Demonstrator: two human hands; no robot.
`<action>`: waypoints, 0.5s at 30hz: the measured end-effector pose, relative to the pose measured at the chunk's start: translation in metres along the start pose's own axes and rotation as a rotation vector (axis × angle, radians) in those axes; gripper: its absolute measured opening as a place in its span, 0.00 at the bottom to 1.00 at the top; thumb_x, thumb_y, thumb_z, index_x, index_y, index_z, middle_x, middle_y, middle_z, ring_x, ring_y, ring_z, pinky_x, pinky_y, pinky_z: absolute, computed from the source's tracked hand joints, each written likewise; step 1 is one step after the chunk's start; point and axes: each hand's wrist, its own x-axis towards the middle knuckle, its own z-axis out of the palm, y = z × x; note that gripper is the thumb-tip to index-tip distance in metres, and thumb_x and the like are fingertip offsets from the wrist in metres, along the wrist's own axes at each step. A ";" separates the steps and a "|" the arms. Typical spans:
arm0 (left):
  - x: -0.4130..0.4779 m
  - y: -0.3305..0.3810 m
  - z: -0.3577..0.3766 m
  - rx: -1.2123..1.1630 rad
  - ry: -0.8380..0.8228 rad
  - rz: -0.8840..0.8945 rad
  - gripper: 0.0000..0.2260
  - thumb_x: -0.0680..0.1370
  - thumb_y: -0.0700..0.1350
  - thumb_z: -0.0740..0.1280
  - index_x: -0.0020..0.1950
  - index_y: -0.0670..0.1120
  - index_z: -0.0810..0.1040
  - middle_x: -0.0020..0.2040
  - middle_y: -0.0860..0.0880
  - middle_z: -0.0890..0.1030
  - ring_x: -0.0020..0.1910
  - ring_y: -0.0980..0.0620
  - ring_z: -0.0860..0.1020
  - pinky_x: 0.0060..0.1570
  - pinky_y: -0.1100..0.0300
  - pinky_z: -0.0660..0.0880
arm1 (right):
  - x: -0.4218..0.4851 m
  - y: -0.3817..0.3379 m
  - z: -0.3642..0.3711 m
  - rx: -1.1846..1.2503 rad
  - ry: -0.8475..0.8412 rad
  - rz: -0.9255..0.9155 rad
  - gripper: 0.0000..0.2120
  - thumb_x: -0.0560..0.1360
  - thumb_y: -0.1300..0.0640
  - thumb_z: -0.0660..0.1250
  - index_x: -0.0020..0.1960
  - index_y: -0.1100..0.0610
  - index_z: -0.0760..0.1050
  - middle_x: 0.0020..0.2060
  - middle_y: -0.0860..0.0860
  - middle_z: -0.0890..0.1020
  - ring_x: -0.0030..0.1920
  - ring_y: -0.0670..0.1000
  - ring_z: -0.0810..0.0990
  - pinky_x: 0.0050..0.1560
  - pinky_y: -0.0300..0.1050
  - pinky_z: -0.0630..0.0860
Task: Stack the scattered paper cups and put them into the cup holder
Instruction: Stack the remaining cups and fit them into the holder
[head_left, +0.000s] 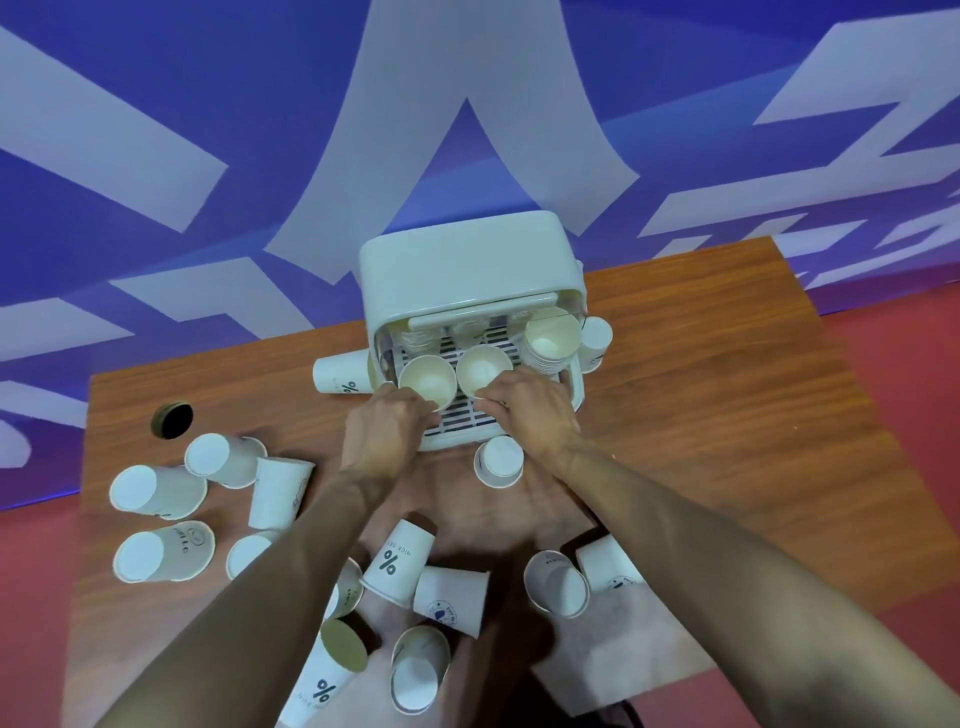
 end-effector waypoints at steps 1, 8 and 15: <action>0.001 -0.001 0.001 -0.010 0.002 0.002 0.09 0.79 0.50 0.68 0.41 0.49 0.83 0.40 0.51 0.81 0.44 0.47 0.75 0.32 0.58 0.70 | 0.002 -0.001 0.001 0.008 0.000 -0.003 0.12 0.80 0.45 0.64 0.55 0.47 0.84 0.50 0.46 0.84 0.53 0.52 0.76 0.44 0.45 0.69; 0.001 -0.006 0.006 -0.058 -0.001 0.026 0.10 0.79 0.50 0.66 0.42 0.46 0.81 0.38 0.49 0.78 0.41 0.45 0.73 0.31 0.53 0.72 | 0.013 -0.005 0.006 -0.017 0.020 0.007 0.15 0.83 0.45 0.59 0.52 0.50 0.83 0.48 0.47 0.82 0.51 0.52 0.74 0.41 0.44 0.66; 0.001 -0.002 0.011 -0.072 -0.004 -0.003 0.07 0.79 0.44 0.68 0.53 0.44 0.84 0.44 0.48 0.81 0.45 0.45 0.73 0.38 0.51 0.74 | 0.019 0.002 0.009 -0.072 -0.018 -0.077 0.11 0.82 0.54 0.63 0.60 0.53 0.80 0.54 0.49 0.82 0.55 0.54 0.72 0.43 0.42 0.66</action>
